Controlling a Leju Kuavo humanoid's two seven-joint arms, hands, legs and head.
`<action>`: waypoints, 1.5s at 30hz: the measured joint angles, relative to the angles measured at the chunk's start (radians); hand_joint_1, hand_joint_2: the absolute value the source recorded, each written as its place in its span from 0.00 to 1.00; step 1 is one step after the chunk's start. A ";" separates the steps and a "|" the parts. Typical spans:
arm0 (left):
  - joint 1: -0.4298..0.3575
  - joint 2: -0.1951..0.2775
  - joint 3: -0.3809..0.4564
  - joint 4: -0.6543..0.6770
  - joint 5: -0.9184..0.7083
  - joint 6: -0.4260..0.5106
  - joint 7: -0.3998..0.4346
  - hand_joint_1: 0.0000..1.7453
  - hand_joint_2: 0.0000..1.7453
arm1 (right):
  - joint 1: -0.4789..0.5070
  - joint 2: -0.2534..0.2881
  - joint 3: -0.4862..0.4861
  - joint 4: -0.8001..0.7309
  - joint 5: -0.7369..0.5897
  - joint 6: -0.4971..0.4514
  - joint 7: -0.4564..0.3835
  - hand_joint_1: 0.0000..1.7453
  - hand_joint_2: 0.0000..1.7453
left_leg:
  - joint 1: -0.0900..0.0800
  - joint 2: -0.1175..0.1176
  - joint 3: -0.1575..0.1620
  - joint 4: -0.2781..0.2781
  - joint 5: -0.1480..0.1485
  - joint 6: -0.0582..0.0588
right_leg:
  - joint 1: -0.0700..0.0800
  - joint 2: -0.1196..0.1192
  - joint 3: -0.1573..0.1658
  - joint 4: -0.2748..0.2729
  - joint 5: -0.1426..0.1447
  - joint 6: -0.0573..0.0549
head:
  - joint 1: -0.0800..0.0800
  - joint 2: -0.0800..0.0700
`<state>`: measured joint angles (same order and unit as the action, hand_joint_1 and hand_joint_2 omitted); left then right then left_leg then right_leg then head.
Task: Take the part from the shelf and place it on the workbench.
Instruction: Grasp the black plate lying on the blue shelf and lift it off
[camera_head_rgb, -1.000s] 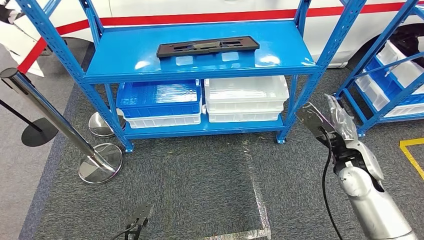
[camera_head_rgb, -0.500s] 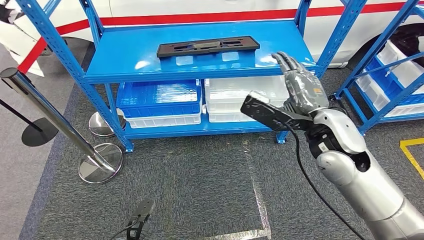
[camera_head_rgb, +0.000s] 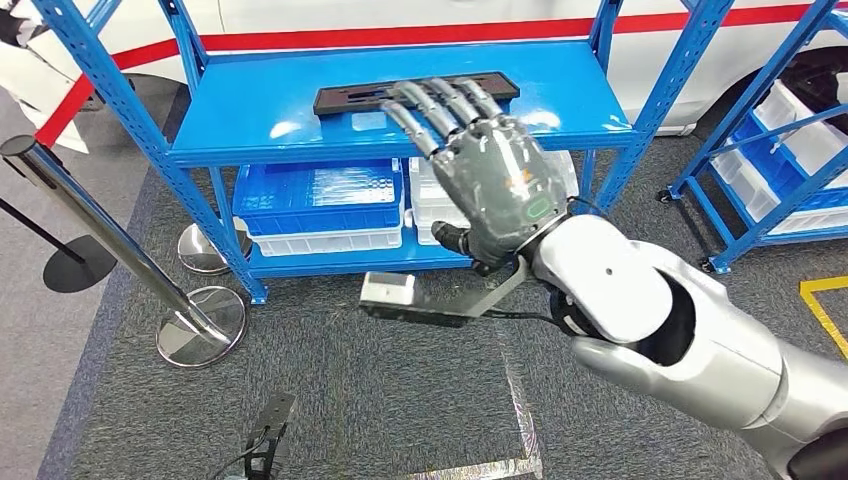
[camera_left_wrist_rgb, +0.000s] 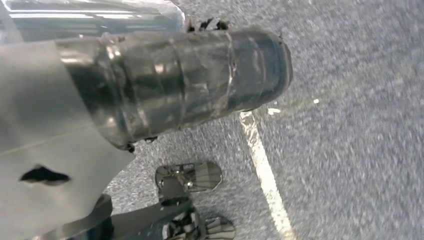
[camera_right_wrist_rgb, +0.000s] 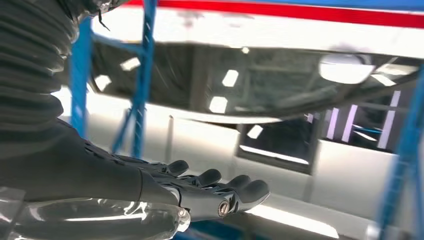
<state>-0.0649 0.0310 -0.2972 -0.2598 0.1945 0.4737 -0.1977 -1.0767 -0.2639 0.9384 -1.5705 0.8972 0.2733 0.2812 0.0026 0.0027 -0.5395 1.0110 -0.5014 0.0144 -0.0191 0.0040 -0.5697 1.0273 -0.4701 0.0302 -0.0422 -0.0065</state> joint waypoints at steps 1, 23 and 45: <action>0.000 0.005 0.000 0.002 0.017 0.012 -0.005 0.00 0.00 | -0.012 0.001 0.019 -0.004 0.008 0.008 -0.004 0.00 1.00 | 0.000 0.000 0.000 0.000 0.000 0.000 | 0.000 0.000 0.000 0.000 0.000 0.000 | 0.000 0.000; 0.001 0.036 -0.039 0.027 0.076 -0.080 0.036 0.00 0.00 | -0.033 -0.013 0.212 0.012 -0.191 0.069 0.065 0.00 1.00 | 0.013 0.011 0.016 -0.030 0.018 0.023 | -0.003 0.000 -0.098 0.169 -0.068 0.016 | 0.006 0.000; -0.002 0.043 -0.095 0.035 0.068 -0.137 0.089 0.00 0.00 | 0.074 -0.045 0.215 0.044 -0.416 0.088 0.153 0.00 0.00 | 0.006 0.002 -0.082 0.079 0.026 -0.004 | 0.014 0.018 -0.059 0.027 0.031 -0.044 | -0.004 0.000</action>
<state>-0.0664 0.0738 -0.3922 -0.2243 0.2629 0.3369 -0.1089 -1.0027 -0.3086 1.1536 -1.5264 0.4815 0.3610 0.4343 0.0085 0.0048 -0.6213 1.0899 -0.4751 0.0104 -0.0054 0.0218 -0.6286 1.0540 -0.4395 -0.0133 -0.0463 -0.0064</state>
